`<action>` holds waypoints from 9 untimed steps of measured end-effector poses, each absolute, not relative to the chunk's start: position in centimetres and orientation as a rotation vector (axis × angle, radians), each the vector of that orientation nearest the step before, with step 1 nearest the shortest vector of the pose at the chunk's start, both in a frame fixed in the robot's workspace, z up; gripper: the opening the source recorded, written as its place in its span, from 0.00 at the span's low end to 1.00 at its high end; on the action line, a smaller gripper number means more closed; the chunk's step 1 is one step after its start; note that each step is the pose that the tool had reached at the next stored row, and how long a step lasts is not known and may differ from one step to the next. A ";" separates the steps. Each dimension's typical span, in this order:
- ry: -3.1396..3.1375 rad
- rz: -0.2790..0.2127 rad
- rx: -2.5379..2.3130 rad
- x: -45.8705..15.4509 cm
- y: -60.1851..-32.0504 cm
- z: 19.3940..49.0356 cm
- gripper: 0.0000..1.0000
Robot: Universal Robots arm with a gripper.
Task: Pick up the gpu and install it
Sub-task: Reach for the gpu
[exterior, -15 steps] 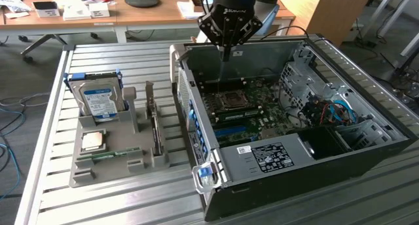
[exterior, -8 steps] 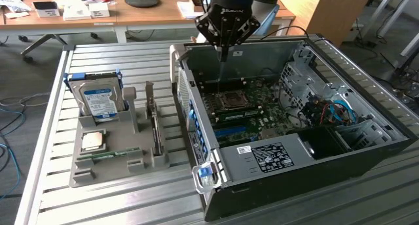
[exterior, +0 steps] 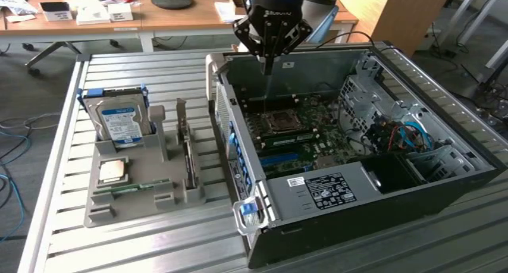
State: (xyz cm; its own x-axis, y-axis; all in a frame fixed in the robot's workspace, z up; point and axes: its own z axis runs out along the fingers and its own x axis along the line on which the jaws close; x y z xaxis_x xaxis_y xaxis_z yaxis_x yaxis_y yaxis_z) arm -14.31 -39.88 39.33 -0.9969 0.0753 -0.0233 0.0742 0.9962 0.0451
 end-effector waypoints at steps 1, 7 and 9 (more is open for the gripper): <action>3.114 0.069 0.117 -14.4 -39.9 39.3 0.11; 3.114 0.069 0.117 -14.9 -39.9 39.3 0.11; 3.114 0.069 0.117 -15.0 -39.9 39.3 0.11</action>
State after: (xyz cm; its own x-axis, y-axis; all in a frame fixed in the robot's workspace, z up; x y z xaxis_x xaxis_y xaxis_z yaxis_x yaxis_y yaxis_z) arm -15.00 -39.89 39.33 -0.9969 0.0753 -0.0233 0.0742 0.9962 0.0450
